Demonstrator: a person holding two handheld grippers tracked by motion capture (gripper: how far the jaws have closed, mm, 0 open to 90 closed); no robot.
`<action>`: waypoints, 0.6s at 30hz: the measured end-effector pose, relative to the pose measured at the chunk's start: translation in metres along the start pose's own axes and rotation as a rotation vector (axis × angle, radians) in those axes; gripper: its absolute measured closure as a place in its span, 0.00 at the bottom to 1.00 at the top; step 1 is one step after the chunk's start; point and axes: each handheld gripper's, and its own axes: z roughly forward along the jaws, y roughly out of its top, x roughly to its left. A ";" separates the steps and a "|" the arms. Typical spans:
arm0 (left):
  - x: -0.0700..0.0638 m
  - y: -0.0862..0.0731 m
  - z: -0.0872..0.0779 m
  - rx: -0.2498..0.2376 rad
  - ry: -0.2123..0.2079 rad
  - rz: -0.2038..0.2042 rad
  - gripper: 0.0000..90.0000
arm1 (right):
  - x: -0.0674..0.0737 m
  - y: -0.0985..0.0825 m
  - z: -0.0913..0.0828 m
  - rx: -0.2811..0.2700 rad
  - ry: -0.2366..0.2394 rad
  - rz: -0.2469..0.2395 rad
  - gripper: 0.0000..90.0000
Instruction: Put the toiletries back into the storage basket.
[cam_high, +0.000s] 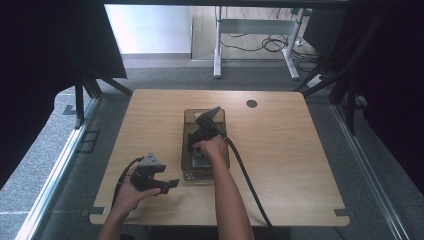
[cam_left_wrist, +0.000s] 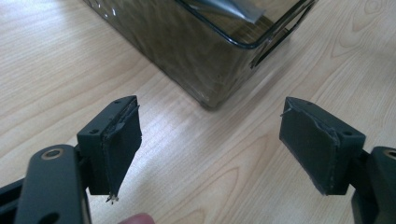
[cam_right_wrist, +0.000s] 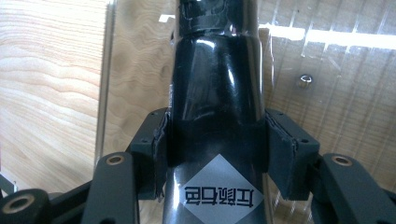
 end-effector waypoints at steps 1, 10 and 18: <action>0.001 0.001 0.000 -0.003 0.000 0.000 0.24 | -0.001 0.000 0.001 -0.001 -0.002 0.008 0.51; 0.002 0.004 0.002 -0.002 -0.007 0.008 0.24 | -0.003 -0.004 0.010 -0.010 0.003 0.056 0.50; 0.001 0.003 0.002 0.001 -0.004 0.011 0.24 | -0.005 -0.006 0.012 -0.015 0.024 0.110 0.50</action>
